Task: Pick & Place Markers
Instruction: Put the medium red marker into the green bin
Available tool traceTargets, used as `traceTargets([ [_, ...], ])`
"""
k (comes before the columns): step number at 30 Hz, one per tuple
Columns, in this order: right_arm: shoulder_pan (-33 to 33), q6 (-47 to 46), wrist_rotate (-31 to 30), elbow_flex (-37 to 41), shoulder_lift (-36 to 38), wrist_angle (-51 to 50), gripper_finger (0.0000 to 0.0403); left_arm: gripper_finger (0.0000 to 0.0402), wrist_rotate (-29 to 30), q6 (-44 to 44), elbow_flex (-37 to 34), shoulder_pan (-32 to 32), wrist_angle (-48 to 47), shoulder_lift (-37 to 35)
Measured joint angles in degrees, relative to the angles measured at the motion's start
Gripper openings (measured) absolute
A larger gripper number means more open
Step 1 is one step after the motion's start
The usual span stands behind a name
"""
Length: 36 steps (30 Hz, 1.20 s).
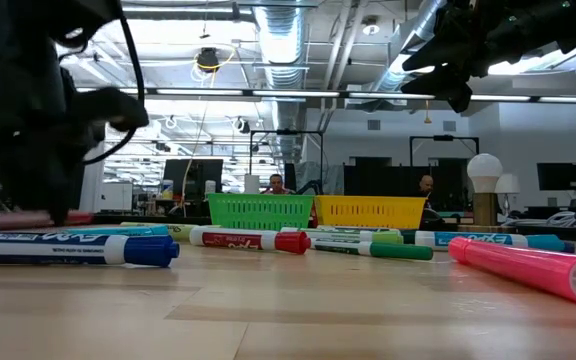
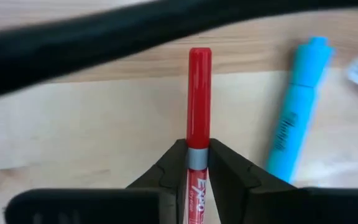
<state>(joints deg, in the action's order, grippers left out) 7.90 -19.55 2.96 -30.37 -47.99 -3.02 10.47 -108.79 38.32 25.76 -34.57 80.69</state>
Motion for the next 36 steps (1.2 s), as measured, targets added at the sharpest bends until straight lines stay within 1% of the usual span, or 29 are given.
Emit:
traceTargets([
  [5, 0.0, 0.0, 0.0, 0.0, 0.0, 0.0, 0.0186, 0.0048, 1.1, 2.5, 0.1, 0.0, 0.4, -4.9],
  [12, 0.0, 0.0, 0.0, 0.0, 0.0, 0.0, 0.0186, 0.0058, 7.0, 10.0, 0.2, 0.0, 1.3, -14.1],
  [17, 0.0, 0.0, 0.0, 0.0, 0.0, 0.0, 0.0186, 0.0053, 12.4, 20.5, 0.2, 0.0, 4.0, -20.2],
  [23, 0.0, 0.0, 0.0, 0.0, 0.0, 0.0, 0.0186, 0.0051, 16.4, 38.9, 0.3, -0.3, 11.0, -24.2],
  [27, 0.0, 0.0, 0.0, 0.0, 0.0, 0.0, 0.0186, 0.0056, 16.5, 49.1, 0.3, -1.9, 17.8, -24.3],
  [30, 0.0, 0.0, 0.0, 0.0, 0.0, 0.0, 0.0186, 0.0055, 16.5, 54.5, 0.3, -3.8, 22.5, -24.0],
  [32, 0.0, 0.0, 0.0, 0.0, 0.0, 0.0, 0.0186, 0.0053, 15.9, 57.4, 0.3, -5.1, 24.5, -24.0],
  [36, 0.0, 0.0, 0.0, 0.0, 0.0, 0.0, 0.0186, 0.0053, 12.7, 60.3, 0.3, -7.5, 26.0, -24.0],
])
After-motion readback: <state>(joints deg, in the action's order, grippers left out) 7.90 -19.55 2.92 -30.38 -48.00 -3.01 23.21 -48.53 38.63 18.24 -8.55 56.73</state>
